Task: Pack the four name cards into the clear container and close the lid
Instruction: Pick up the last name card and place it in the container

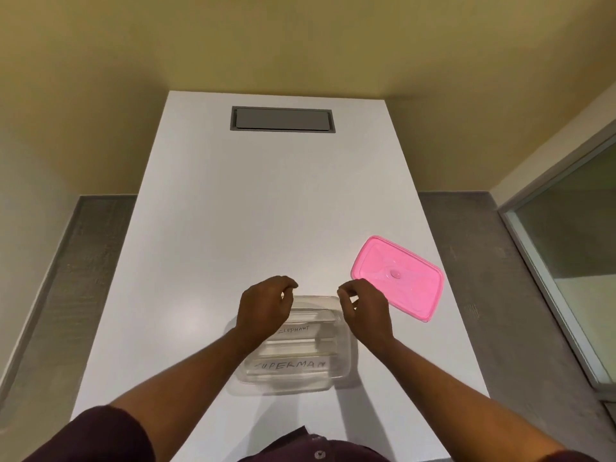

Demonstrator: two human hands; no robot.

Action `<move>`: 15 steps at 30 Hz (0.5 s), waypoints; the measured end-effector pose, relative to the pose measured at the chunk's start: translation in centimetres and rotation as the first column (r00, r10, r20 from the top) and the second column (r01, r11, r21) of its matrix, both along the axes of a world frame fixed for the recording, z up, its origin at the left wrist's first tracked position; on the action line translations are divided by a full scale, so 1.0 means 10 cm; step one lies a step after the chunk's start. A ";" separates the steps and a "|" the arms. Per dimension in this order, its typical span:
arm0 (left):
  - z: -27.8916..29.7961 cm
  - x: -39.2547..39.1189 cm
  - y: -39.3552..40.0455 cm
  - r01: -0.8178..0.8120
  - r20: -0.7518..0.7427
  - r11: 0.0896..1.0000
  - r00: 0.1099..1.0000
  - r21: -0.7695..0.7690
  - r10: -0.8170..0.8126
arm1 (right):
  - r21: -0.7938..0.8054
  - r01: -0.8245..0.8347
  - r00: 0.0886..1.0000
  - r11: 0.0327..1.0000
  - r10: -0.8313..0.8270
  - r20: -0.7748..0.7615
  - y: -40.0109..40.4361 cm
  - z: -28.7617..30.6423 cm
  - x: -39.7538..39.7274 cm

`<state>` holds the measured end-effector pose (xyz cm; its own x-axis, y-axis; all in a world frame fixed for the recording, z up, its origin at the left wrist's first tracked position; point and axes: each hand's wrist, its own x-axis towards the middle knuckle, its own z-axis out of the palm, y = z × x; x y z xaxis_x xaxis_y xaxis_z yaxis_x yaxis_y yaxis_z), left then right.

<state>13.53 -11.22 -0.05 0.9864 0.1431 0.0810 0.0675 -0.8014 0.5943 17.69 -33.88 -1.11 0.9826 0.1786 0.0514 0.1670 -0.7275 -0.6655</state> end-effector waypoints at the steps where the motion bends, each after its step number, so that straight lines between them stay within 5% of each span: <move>1: 0.02 0.10 -0.08 -0.039 -0.037 0.997 0.999 -0.070 0.036 | 0.012 0.039 0.999 0.999 -0.038 -0.012 -0.08 0.01 0.07; 9: -0.23 0.86 -0.82 -0.058 -0.300 0.906 0.951 -0.420 -0.078 | -0.001 0.309 0.927 0.951 -0.301 -0.223 -0.89 -0.26 0.51; 15: -0.44 1.26 -1.32 -0.038 -0.507 0.933 0.847 -0.357 -0.159 | -0.207 0.446 0.791 0.871 -0.492 -0.365 -1.46 -0.48 0.67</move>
